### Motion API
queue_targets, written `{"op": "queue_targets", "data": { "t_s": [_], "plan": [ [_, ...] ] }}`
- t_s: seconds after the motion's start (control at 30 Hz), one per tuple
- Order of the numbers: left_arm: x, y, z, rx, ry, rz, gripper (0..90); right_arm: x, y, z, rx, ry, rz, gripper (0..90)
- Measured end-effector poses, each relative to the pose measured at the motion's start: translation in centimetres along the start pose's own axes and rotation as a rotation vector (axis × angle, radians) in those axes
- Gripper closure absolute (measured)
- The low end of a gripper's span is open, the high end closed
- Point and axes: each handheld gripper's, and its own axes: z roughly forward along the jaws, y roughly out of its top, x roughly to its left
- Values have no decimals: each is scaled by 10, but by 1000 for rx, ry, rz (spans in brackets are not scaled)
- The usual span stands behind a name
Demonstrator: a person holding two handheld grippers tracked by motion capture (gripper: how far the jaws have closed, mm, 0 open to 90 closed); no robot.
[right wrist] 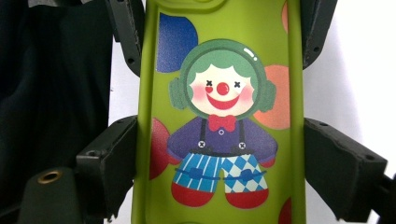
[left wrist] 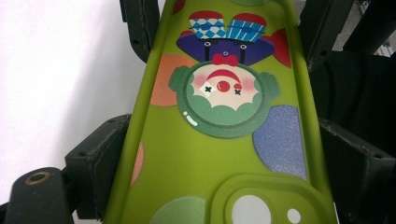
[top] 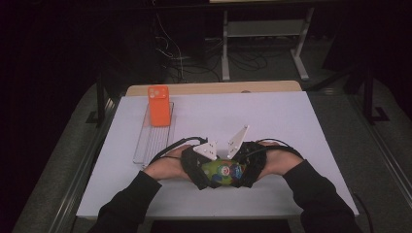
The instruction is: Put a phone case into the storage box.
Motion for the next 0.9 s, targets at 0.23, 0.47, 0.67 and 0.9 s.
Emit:
{"op": "queue_targets", "data": {
  "t_s": [0.23,0.47,0.67,0.9],
  "plan": [
    [-2,0,-5,-17,1,21,142,1,-2,-1,-29,13,0,145],
    [0,-2,-8,-18,45,2,147,-8,-11,-12,-121,-14,75,14],
    [2,-7,-10,-13,102,-60,149,-16,-27,-26,-168,-94,192,4],
    [4,-10,-13,-34,214,-168,151,-23,-49,-32,-229,-204,328,4]
  ]
}}
